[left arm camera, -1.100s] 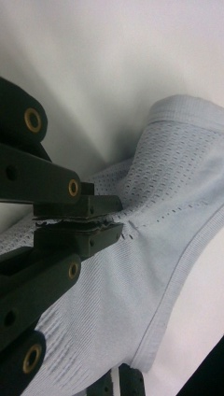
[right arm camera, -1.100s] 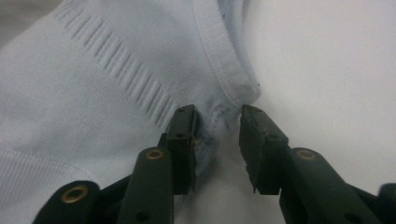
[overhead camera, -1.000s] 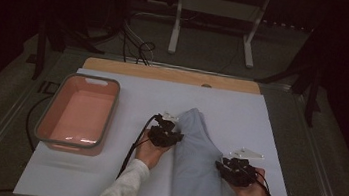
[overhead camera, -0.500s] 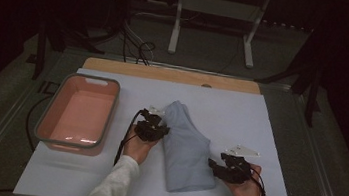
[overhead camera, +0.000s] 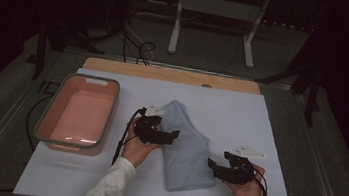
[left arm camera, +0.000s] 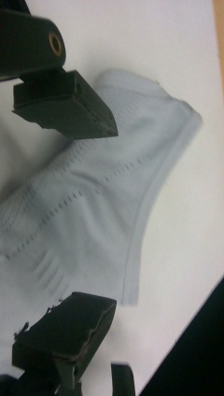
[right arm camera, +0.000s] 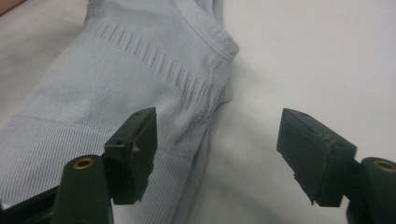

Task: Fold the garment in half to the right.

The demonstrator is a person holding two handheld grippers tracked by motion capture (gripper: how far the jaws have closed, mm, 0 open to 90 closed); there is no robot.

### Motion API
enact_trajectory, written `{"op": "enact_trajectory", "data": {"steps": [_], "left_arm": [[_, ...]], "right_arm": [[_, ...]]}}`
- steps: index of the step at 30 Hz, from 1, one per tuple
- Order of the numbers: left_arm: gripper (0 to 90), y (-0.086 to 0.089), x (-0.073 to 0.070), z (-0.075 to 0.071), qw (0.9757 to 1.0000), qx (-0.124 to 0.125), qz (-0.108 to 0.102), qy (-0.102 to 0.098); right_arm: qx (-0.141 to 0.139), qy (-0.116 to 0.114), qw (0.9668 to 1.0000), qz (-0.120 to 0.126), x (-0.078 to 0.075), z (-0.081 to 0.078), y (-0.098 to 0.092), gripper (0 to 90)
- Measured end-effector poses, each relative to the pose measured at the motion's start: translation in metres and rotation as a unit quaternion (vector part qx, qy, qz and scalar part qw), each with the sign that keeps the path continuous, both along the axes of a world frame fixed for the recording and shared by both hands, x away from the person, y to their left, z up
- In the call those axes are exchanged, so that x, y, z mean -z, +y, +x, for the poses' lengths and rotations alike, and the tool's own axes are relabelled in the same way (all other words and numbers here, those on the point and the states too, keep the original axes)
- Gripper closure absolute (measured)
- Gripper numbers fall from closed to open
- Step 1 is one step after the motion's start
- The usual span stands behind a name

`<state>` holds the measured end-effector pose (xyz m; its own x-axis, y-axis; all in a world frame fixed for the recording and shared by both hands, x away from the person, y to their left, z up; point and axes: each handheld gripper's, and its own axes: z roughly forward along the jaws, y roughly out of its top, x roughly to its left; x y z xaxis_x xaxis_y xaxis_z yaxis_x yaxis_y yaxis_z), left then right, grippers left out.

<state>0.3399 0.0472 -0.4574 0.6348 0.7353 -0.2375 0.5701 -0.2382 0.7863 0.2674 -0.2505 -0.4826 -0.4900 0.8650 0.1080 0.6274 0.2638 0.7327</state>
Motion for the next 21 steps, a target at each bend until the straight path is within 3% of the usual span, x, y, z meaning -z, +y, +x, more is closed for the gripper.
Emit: {"op": "enact_trajectory", "data": {"steps": [9, 13, 18, 21], "left_arm": [[8.1, -0.011, -0.006, -0.006, 0.9978, 0.056, -0.033, -0.01], [7.3, -0.015, -0.007, -0.008, 0.997, 0.068, -0.028, -0.025], [8.3, -0.019, -0.007, -0.01, 0.9948, 0.091, -0.035, -0.03], [10.0, -0.023, -0.005, -0.012, 0.9937, 0.104, -0.028, -0.031]], "right_arm": [[0.003, 0.0, 1.0, 0.002, 0.001, -0.001, -0.003, 25.1], [0.002, 0.001, 1.0, 0.001, 0.001, -0.002, -0.002, 25.0], [0.001, 0.001, 1.0, 0.003, 0.002, -0.003, -0.002, 25.0], [0.0, 0.0, 1.0, 0.004, 0.002, -0.003, -0.002, 25.1]]}}
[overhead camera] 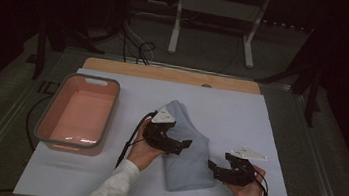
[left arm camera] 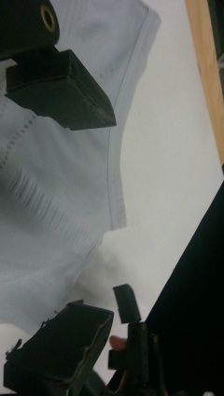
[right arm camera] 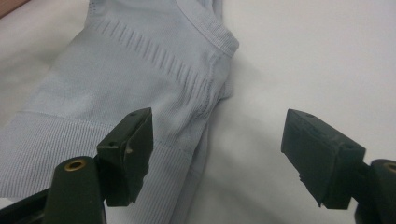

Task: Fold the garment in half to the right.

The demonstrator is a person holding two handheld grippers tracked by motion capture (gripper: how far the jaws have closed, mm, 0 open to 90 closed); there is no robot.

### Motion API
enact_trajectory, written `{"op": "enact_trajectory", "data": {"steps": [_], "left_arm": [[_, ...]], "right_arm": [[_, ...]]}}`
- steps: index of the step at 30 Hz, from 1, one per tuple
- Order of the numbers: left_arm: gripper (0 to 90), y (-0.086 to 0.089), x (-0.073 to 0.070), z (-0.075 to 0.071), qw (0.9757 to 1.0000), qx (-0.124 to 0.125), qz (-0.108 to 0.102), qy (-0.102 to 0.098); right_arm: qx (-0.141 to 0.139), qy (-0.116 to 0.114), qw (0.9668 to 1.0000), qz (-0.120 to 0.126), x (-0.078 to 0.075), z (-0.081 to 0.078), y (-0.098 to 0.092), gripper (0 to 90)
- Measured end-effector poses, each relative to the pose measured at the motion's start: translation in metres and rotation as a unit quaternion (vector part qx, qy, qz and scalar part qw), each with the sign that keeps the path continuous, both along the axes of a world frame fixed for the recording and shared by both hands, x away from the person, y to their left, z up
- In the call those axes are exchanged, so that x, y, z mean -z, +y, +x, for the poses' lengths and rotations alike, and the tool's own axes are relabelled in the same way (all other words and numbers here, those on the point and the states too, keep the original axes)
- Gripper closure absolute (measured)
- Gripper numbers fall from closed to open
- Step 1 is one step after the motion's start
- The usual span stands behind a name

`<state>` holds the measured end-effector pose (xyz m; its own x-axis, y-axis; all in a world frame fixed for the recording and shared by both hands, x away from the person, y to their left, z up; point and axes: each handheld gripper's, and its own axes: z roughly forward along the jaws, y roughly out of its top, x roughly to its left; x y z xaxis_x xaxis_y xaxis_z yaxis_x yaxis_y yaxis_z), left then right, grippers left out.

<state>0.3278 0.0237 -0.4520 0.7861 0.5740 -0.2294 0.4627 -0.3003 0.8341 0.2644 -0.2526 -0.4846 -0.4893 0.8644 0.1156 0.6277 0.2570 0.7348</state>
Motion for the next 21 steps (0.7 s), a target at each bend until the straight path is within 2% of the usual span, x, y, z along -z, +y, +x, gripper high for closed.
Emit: {"op": "enact_trajectory", "data": {"steps": [5, 7, 9, 11, 17, 21], "left_arm": [[16.5, -0.008, 0.004, 0.001, 0.9995, 0.013, 0.02, 0.019], [18.0, -0.012, 0.006, -0.001, 0.9992, 0.012, 0.034, 0.015], [19.8, -0.016, 0.008, -0.001, 0.9986, 0.021, 0.046, 0.015], [24.2, -0.021, 0.01, -0.001, 0.9978, 0.021, 0.062, 0.009], [50.4, -0.03, 0.016, -0.001, 0.9961, 0.046, 0.075, 0.006], [77.1, -0.032, 0.02, 0.001, 0.9951, 0.038, 0.091, 0.008]], "right_arm": [[-0.001, 0.0, 1.0, 0.002, 0.0, -0.001, 0.0, 25.2], [-0.001, 0.0, 1.0, 0.003, 0.0, -0.002, 0.0, 25.1], [-0.001, 0.0, 1.0, 0.004, 0.0, -0.002, 0.0, 25.1], [-0.002, 0.001, 1.0, 0.005, 0.0, -0.003, 0.0, 25.1], [-0.005, 0.0, 1.0, 0.005, -0.001, -0.005, 0.001, 25.1], [-0.005, 0.0, 1.0, 0.007, -0.001, -0.006, 0.0, 25.3]]}}
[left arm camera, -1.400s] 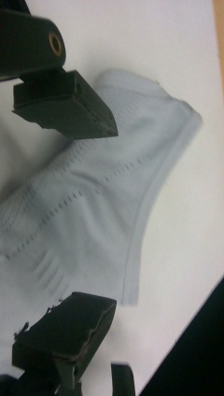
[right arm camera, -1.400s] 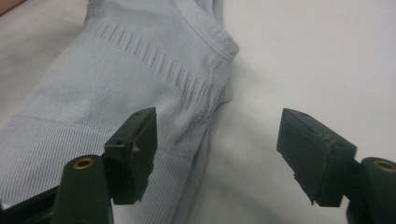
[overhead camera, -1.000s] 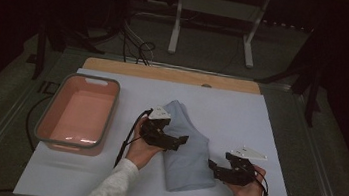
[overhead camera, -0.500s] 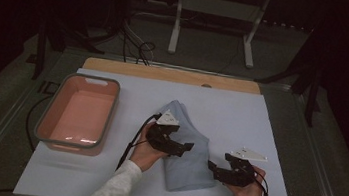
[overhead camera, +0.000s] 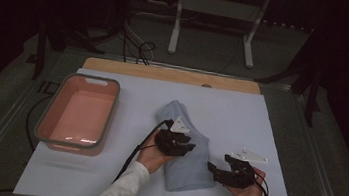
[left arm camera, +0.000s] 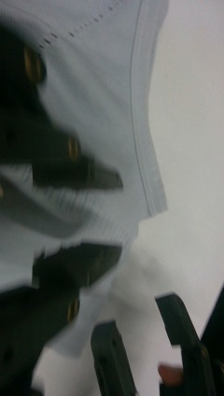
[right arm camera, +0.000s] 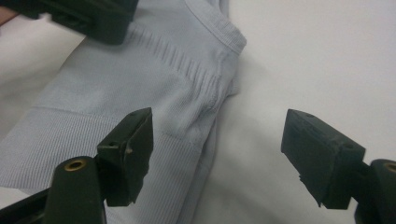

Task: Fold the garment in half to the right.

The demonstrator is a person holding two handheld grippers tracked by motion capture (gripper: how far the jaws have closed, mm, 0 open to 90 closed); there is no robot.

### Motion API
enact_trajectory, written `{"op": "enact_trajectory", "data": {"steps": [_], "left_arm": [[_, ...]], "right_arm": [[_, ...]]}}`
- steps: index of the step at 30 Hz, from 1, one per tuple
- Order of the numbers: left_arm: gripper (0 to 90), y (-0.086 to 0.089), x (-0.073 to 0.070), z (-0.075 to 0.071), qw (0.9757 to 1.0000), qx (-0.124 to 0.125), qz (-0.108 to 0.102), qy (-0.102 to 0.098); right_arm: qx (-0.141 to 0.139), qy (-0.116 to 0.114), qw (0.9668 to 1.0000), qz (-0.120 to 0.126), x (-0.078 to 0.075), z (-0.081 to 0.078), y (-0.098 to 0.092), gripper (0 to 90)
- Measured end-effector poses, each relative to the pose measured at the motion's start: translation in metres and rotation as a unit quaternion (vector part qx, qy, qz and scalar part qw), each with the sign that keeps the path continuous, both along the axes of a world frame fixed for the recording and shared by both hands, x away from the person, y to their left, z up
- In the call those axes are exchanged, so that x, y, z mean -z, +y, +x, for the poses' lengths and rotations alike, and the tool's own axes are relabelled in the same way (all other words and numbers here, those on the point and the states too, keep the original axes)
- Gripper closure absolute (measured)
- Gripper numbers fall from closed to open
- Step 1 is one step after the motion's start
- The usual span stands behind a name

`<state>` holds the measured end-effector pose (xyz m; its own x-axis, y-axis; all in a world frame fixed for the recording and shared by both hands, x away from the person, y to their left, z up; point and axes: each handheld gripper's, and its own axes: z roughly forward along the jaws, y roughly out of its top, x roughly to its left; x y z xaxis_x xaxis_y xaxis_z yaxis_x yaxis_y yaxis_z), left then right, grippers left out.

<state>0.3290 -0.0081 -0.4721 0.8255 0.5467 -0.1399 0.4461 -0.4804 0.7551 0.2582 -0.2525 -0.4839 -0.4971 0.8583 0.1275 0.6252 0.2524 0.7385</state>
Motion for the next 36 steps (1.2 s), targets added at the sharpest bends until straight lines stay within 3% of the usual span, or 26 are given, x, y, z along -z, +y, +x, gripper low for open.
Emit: {"op": "enact_trajectory", "data": {"steps": [3, 4, 5, 8, 14, 17, 21, 25, 32, 36], "left_arm": [[89.6, -0.001, 0.003, 0.001, 0.9998, 0.008, 0.018, 0.003], [89.9, -0.001, 0.003, 0.001, 0.9998, 0.008, 0.018, 0.003], [89.9, -0.003, 0.005, 0.0, 0.9993, 0.011, 0.036, 0.001], [90.0, -0.007, 0.011, -0.001, 0.9978, 0.015, 0.065, 0.001], [90.0, -0.009, 0.018, 0.0, 0.997, 0.012, 0.077, 0.008], [90.0, -0.013, 0.026, 0.001, 0.9951, 0.012, 0.097, 0.012], [90.0, -0.011, 0.029, 0.003, 0.9959, 0.011, 0.086, 0.026], [90.0, -0.011, 0.029, 0.002, 0.9955, 0.013, 0.09, 0.028], [90.0, -0.01, 0.03, 0.001, 0.9958, 0.011, 0.084, 0.037], [90.0, -0.01, 0.03, 0.001, 0.996, 0.011, 0.08, 0.038]], "right_arm": [[0.0, 0.002, 1.0, -0.001, 0.0, -0.001, 0.0, 25.3], [0.0, 0.002, 1.0, -0.001, 0.0, -0.001, 0.0, 25.3], [0.0, 0.002, 1.0, 0.0, 0.0, -0.001, 0.0, 25.2], [-0.001, 0.005, 1.0, -0.002, -0.001, -0.004, 0.0, 25.2], [-0.007, 0.021, 0.9997, -0.001, 0.003, -0.008, 0.003, 25.7], [-0.01, 0.03, 0.9995, -0.007, 0.006, -0.01, 0.006, 26.7], [-0.017, 0.043, 0.9987, -0.019, 0.011, -0.012, 0.011, 31.3], [-0.023, 0.061, 0.9974, -0.03, 0.018, -0.01, 0.017, 38.3], [-0.027, 0.092, 0.995, -0.028, 0.025, -0.006, 0.02, 44.3], [-0.029, 0.102, 0.9941, -0.02, 0.024, -0.006, 0.021, 52.9]]}}
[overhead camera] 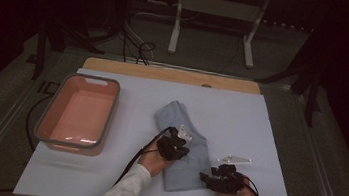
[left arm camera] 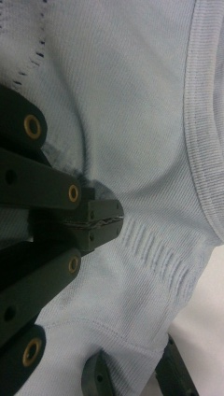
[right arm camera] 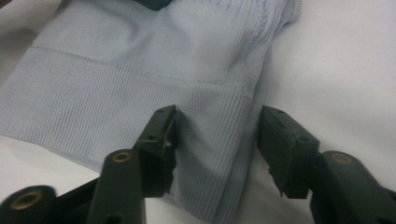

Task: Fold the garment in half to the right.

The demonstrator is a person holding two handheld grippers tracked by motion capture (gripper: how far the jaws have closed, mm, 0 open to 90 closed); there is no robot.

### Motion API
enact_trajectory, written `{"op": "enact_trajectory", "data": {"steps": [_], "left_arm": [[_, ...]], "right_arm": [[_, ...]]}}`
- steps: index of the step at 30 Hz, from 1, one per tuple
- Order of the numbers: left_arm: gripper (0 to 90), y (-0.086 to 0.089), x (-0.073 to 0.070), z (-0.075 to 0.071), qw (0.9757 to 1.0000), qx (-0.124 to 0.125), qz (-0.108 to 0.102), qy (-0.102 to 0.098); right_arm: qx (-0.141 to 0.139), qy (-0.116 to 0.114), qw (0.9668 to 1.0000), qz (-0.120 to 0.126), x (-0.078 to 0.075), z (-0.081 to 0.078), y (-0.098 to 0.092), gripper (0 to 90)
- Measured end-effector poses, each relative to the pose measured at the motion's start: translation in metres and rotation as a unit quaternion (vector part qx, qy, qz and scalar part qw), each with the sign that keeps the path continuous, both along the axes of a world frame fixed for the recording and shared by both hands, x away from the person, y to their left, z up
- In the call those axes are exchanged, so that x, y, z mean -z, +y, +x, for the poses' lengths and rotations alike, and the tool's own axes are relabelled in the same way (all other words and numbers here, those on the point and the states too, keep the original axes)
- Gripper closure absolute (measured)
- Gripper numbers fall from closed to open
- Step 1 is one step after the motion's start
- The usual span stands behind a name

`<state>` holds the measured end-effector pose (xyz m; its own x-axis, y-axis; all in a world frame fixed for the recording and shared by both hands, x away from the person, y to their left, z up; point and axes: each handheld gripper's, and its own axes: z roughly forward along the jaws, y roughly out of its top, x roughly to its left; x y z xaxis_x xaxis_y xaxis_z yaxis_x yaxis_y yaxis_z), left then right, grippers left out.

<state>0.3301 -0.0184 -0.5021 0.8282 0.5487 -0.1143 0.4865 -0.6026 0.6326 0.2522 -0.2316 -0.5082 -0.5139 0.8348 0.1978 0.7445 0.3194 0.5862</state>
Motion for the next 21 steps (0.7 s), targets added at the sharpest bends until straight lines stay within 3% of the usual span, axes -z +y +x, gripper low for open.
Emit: {"op": "enact_trajectory", "data": {"steps": [3, 6, 21], "left_arm": [[90.0, 0.0, 0.0, 0.0, 1.0, 0.001, -0.002, 0.003], [90.0, -0.002, 0.0, -0.002, 1.0, 0.002, -0.005, 0.003], [90.0, -0.016, -0.002, -0.021, 0.9996, 0.022, -0.013, 0.011]], "right_arm": [[-0.014, 0.015, 0.9996, 0.019, 0.0, 0.0, -0.001, 69.3], [-0.024, 0.011, 0.9994, 0.021, -0.001, -0.002, 0.002, 77.3], [-0.023, 0.01, 0.9997, 0.002, -0.007, -0.014, -0.01, 79.1]]}}
